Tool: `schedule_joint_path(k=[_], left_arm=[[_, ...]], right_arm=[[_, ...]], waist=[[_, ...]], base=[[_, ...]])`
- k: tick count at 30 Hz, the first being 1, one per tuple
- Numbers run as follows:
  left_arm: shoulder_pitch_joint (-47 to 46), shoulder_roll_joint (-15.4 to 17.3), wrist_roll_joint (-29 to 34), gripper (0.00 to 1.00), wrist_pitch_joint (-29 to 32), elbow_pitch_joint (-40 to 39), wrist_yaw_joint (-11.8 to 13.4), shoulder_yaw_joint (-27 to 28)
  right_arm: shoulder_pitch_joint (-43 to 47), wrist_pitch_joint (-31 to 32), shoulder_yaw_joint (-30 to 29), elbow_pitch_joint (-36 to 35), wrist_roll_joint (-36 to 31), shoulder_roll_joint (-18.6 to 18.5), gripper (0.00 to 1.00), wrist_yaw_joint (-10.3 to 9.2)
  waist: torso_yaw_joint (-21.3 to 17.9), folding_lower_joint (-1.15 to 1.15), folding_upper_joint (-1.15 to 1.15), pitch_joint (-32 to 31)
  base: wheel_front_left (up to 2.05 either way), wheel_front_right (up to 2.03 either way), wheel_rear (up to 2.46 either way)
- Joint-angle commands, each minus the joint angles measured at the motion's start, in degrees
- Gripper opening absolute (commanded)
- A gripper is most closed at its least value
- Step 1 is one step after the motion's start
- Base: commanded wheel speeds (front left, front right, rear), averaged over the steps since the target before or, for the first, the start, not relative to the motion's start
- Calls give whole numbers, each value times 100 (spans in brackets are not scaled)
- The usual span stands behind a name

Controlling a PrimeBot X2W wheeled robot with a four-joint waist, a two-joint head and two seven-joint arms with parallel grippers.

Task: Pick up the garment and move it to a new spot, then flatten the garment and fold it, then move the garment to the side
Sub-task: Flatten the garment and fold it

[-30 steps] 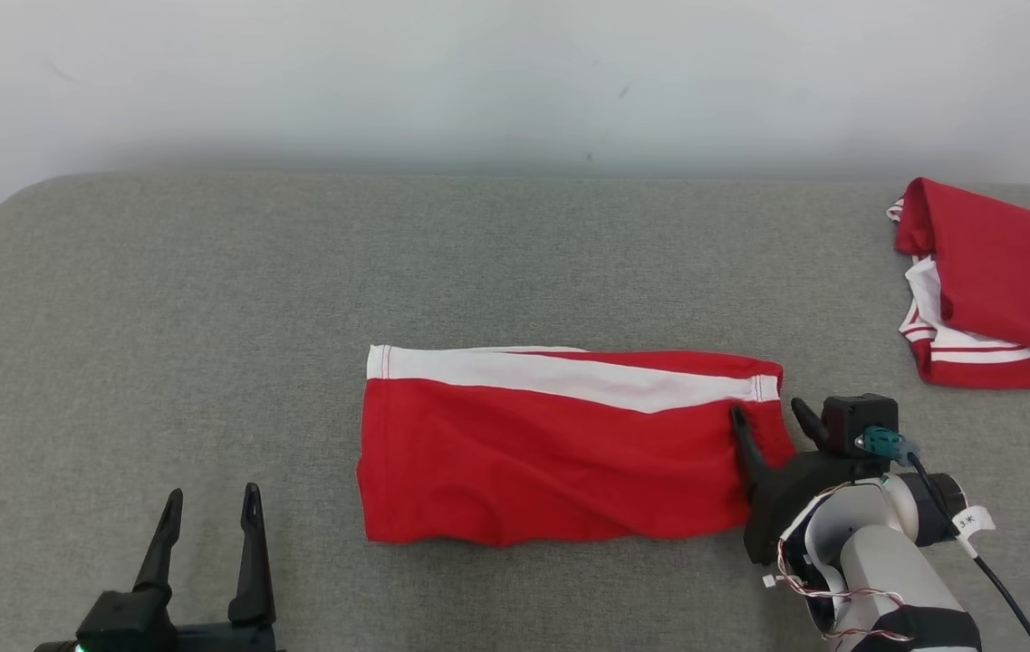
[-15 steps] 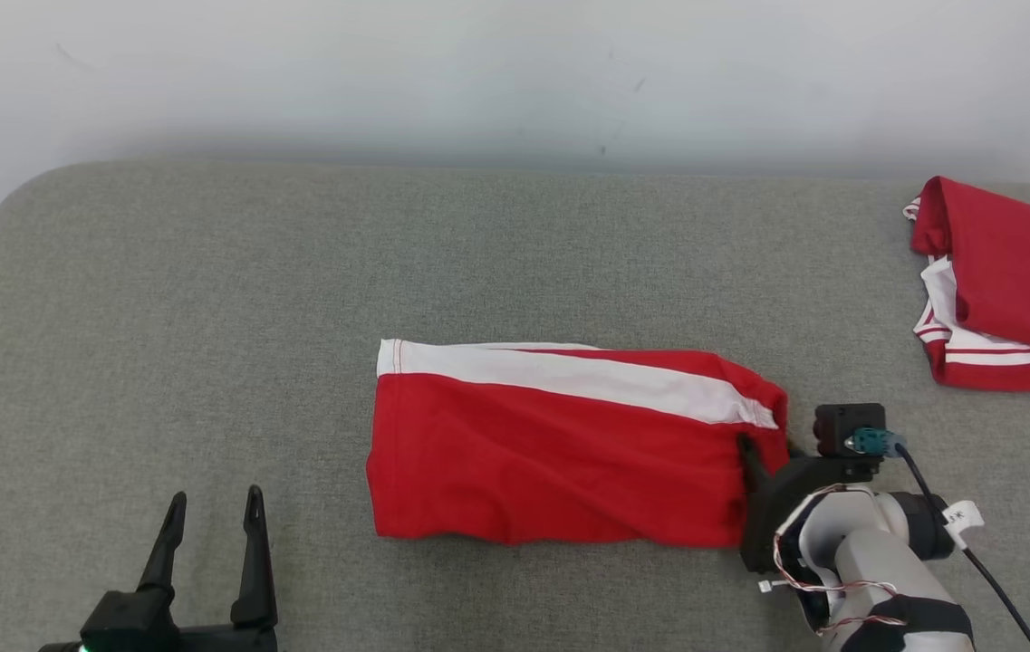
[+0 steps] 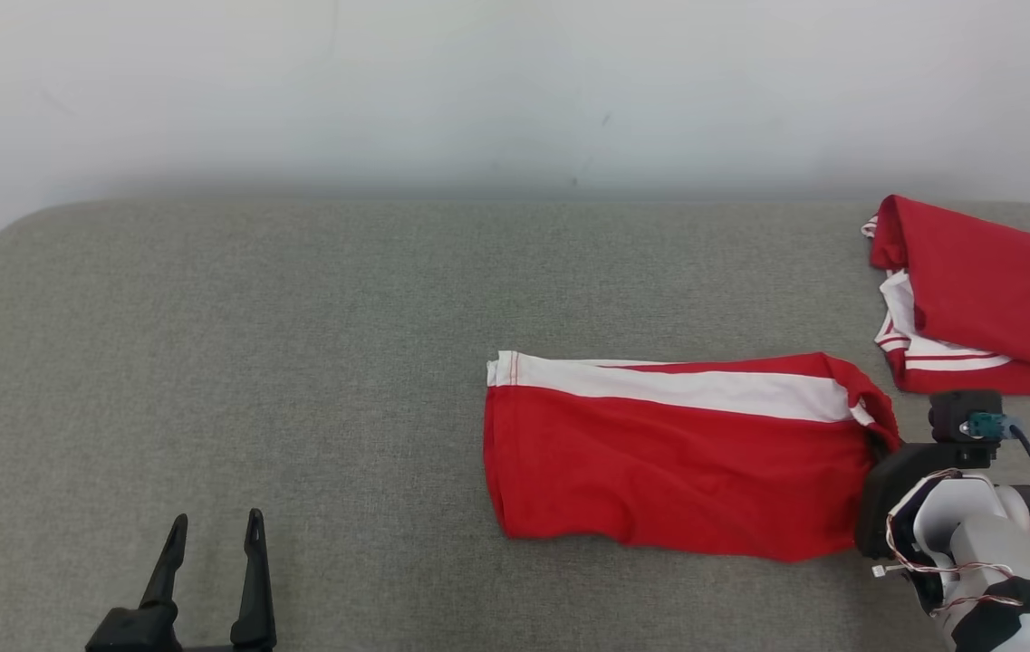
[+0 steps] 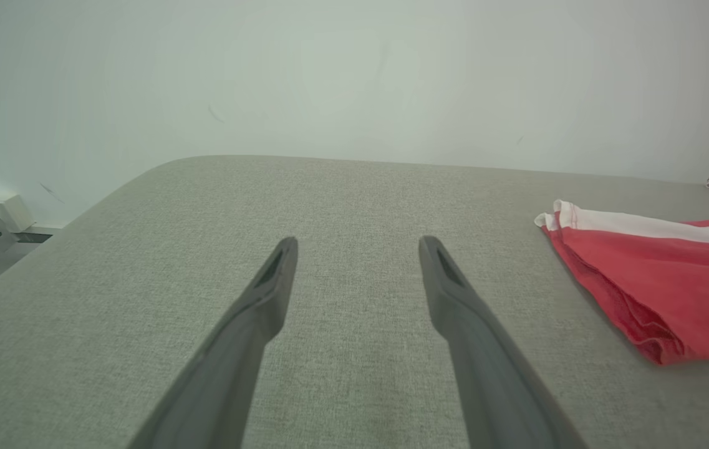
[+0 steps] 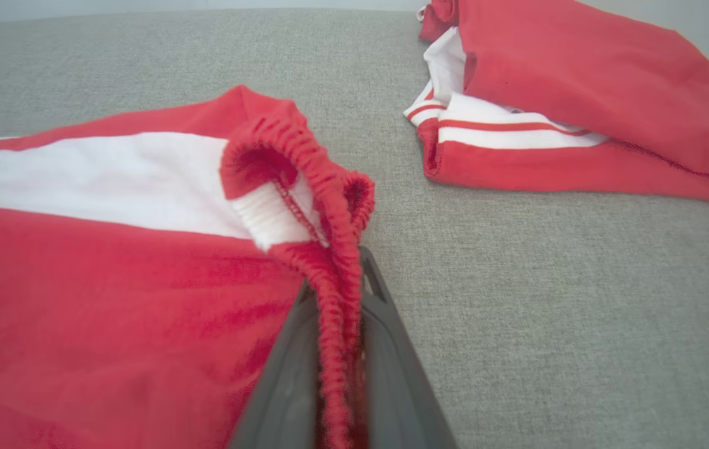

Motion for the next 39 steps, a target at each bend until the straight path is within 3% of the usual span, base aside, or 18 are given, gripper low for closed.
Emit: schedule_joint_path(k=[1,12,17,23,31,39], left_arm=[[80,-10,8,100,-9,25,4,12],[230,-10,-52,100,-10,109,39,-45],[228,-10,-88,100,-9,150,43,-108],[223,-11,-167,100,-10,166,74,-181],[101,-10,-232,100,-10,218,105,-340],[-56,-11,-333,100,-9,255,139,-587]], right_arm=[[-61,46,52,-14,145,-71,0,-16],[84,1152,708,-1022,2100,-147,0,-14],[283,2089,987,-2142,3367,-147,0,-14],[374,2656,935,-2657,4009,56,0,-14],[78,2903,904,-2505,3927,659,0,-13],[-366,2678,973,-1715,3600,1102,0,-13]], waist=[[-64,0,0,-45],[-232,0,0,-236],[-215,0,0,-289],[-142,0,0,-277],[57,0,0,-174],[304,0,0,-12]], base=[[0,0,0],[0,0,0],[0,0,0],[0,0,0],[0,0,0],[0,0,0]])
